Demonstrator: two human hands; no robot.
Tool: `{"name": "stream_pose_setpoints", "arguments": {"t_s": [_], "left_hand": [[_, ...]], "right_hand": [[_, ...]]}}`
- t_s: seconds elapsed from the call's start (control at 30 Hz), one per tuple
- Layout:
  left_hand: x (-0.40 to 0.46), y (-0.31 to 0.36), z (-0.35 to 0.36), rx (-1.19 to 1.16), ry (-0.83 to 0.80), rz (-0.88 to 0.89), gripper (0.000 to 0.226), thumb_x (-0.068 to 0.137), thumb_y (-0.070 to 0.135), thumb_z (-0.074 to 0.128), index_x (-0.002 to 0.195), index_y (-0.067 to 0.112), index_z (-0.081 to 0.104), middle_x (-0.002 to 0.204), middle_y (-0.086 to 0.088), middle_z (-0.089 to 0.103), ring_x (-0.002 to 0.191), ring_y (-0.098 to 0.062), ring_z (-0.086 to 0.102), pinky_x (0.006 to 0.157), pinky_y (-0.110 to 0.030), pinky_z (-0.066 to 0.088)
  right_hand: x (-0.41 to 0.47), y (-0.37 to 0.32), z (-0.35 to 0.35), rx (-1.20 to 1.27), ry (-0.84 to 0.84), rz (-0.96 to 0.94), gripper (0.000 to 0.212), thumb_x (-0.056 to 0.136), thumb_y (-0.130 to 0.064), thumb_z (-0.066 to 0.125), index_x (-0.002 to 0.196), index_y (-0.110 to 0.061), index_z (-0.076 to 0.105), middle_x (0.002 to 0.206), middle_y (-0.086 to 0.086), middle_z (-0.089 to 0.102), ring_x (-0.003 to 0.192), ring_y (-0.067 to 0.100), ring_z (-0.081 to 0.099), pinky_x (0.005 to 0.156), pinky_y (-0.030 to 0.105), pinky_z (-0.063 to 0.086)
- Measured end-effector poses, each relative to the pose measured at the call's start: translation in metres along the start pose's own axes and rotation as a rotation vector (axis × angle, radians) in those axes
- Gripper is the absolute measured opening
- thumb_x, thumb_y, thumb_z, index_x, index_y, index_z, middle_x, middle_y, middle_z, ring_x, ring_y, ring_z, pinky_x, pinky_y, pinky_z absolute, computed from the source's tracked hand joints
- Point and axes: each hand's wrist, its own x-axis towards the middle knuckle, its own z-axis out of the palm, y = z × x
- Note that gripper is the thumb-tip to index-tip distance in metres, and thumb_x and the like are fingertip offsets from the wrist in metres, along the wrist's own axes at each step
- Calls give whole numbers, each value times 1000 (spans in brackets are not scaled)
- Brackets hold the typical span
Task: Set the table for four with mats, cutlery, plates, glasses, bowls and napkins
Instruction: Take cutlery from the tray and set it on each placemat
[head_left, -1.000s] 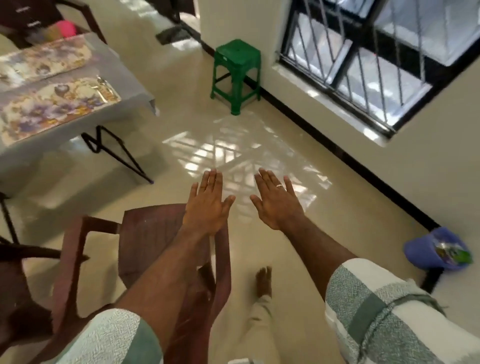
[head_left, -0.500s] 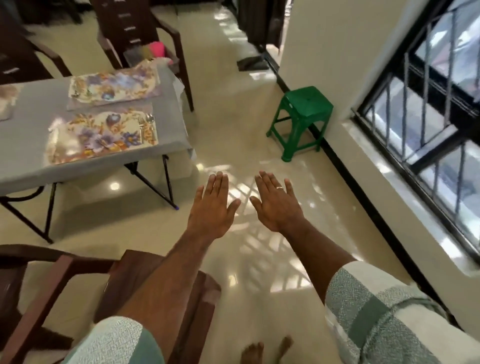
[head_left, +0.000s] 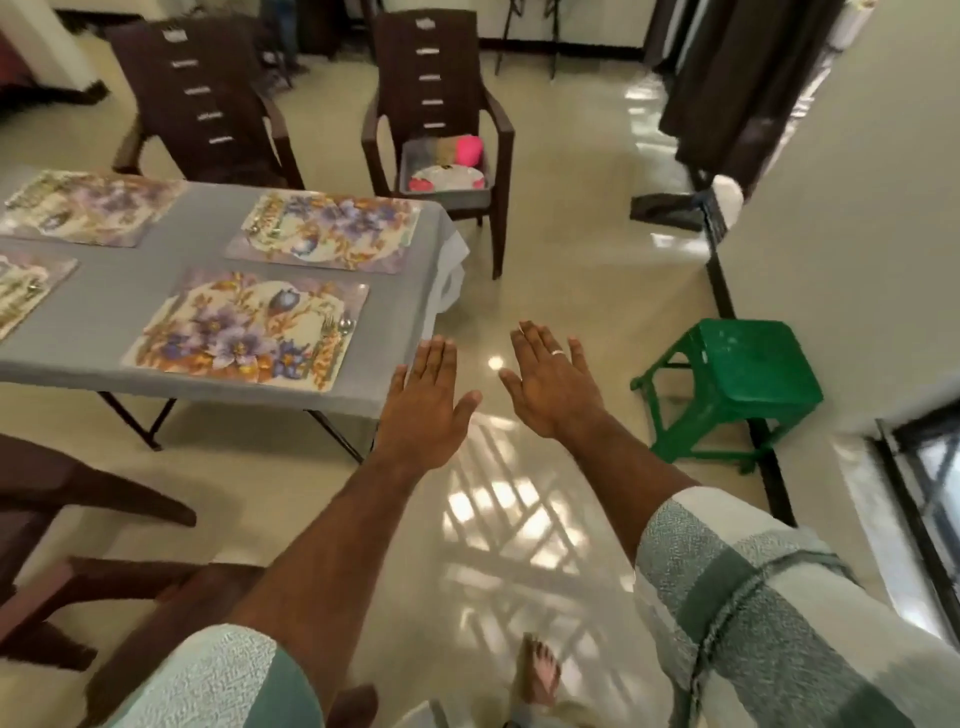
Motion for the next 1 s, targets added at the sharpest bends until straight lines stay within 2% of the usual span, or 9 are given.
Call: {"name": "stream_pose_setpoints", "arguments": {"t_s": [0.13, 0.43, 0.6, 0.7, 0.8, 1.0], "left_hand": [[79, 9, -8, 23, 19, -85, 74, 105, 55, 21, 161, 13, -3, 169, -4, -7, 155, -18, -9, 124, -42, -3], [332, 5, 2, -24, 5, -173, 75, 103, 58, 15, 161, 16, -4, 169, -2, -11, 155, -18, -12, 126, -42, -3], [471, -5, -4, -39, 2, -206, 74, 104, 58, 17, 161, 17, -5, 169, -1, -11, 155, -18, -12, 122, -39, -9], [541, -17, -9, -29, -9, -239, 74, 104, 58, 18, 161, 17, -7, 168, -1, -13, 154, -18, -14, 121, -39, -11], [610, -32, -10, -37, -9, -269, 74, 104, 58, 17, 160, 16, -7, 168, -2, -12, 154, -19, -14, 125, -42, -7], [755, -69, -7, -41, -15, -327, 76, 104, 58, 19, 160, 15, -8, 168, -2, -12, 154, -18, -14, 125, -44, -4]], "right_hand": [[82, 41, -17, 21, -19, -75, 65, 106, -47, 23, 161, -15, 7, 169, 0, 2, 155, 17, 1, 124, 51, 1], [320, 137, -31, -3, -40, -159, 66, 106, -52, 20, 161, -19, 4, 169, -1, -2, 155, 17, -2, 122, 48, -5], [449, 183, -52, -22, -30, -151, 66, 106, -49, 24, 161, -17, 7, 169, 0, 3, 156, 19, 2, 123, 50, -1], [521, 204, -61, -43, -40, -166, 65, 106, -50, 21, 161, -18, 7, 169, 0, 1, 156, 19, 1, 123, 50, -2], [597, 218, -60, -53, -69, -207, 66, 106, -51, 20, 161, -18, 4, 169, -1, -2, 155, 18, -1, 122, 49, -3], [760, 251, -50, -46, -38, -294, 66, 106, -49, 25, 161, -17, 10, 169, 1, 7, 155, 18, 5, 123, 50, 3]]}}
